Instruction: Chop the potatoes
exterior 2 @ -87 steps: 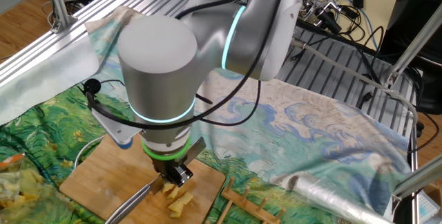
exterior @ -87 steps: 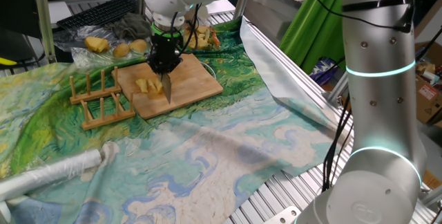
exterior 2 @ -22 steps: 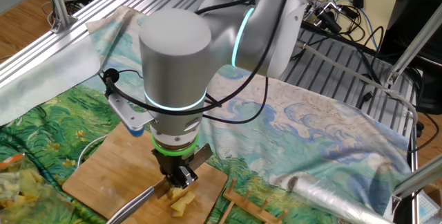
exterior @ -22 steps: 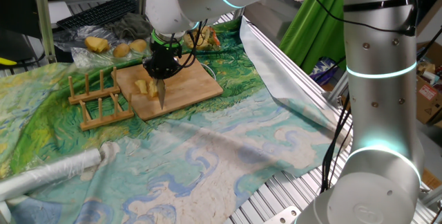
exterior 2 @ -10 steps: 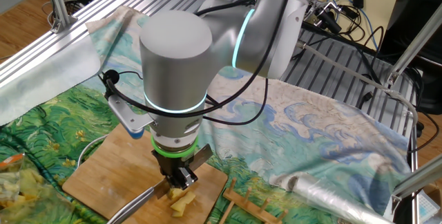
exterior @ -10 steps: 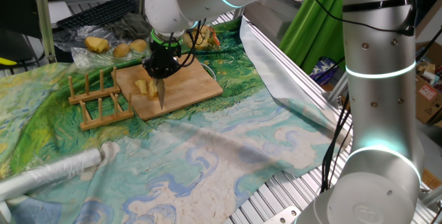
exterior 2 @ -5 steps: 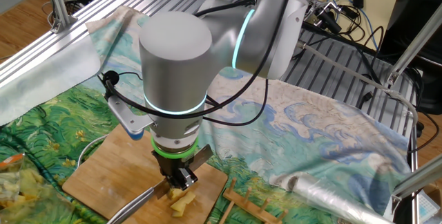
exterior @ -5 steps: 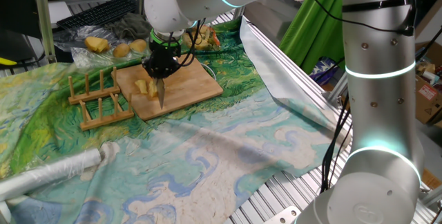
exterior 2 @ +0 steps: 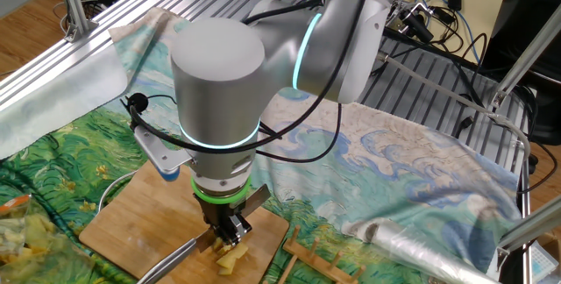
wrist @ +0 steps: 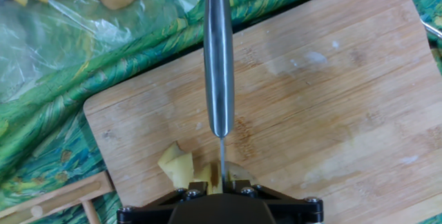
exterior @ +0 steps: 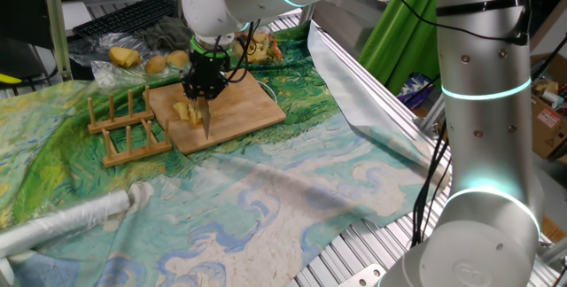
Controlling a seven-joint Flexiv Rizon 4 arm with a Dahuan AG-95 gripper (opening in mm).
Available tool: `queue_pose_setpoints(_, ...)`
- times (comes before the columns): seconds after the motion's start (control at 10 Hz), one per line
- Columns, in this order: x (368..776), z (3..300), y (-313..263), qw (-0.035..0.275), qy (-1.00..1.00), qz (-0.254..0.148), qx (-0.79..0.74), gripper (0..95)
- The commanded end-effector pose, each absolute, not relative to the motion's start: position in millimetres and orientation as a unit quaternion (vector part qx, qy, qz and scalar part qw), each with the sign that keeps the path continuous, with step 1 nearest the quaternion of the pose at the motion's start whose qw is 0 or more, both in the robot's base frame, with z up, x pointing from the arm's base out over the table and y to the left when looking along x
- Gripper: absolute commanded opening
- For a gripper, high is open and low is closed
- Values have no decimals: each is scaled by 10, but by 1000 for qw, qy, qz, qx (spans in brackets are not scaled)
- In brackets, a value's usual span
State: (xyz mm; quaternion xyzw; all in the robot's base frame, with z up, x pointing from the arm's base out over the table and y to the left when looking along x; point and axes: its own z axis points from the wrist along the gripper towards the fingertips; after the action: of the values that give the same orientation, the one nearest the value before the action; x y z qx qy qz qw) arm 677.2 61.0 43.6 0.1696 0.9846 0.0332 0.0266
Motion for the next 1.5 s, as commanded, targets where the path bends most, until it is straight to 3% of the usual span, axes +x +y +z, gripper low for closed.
queue_pose_setpoints(0.1, 6801, 89, 632, 22, 986, 31, 164, 190)
queue_pose_setpoints(0.5, 6798, 158, 612, 16, 990, 19, 142, 190)
queue_pose_setpoints(0.6, 6796, 187, 603, 14, 990, 20, 141, 0)
queue_pose_setpoints(1.3, 6781, 249, 582, 9, 991, 10, 135, 0)
queue_pose_setpoints(1.4, 6781, 251, 581, 9, 991, 9, 135, 190)
queue_pose_setpoints(1.5, 6782, 252, 581, 9, 991, 9, 136, 190)
